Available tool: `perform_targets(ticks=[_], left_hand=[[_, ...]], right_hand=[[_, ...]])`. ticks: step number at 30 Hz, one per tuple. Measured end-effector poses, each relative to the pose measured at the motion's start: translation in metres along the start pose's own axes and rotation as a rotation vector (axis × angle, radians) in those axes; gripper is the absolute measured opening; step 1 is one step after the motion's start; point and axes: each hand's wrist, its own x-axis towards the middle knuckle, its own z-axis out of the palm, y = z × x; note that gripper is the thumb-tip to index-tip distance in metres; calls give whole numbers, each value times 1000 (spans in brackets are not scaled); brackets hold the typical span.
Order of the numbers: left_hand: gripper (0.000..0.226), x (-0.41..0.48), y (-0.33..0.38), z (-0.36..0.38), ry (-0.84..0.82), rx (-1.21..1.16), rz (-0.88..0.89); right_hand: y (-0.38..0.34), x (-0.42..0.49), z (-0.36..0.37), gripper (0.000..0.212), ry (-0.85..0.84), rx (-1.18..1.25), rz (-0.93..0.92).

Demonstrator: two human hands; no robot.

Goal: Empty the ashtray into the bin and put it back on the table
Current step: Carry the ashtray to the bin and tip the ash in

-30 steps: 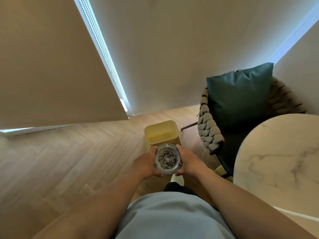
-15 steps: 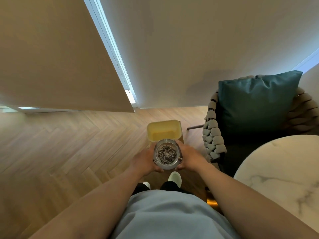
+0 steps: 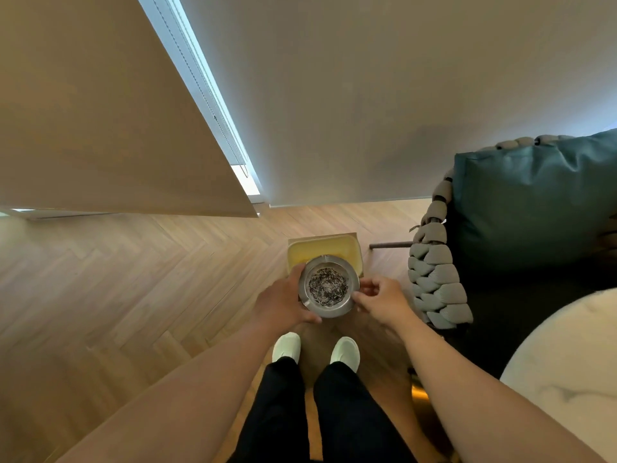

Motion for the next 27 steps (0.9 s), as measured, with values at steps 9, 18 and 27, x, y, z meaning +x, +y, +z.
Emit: perform_targets(ticks=[9, 18, 27], left_hand=[[109, 92, -52, 39, 36, -60, 70], [118, 190, -133, 113, -14, -29, 90], [126, 249, -163, 145, 18, 172, 160]], right_hand=[[28, 87, 30, 9, 41, 418, 154], [90, 205, 61, 10, 11, 418, 175], [122, 288, 77, 8, 37, 395, 185]])
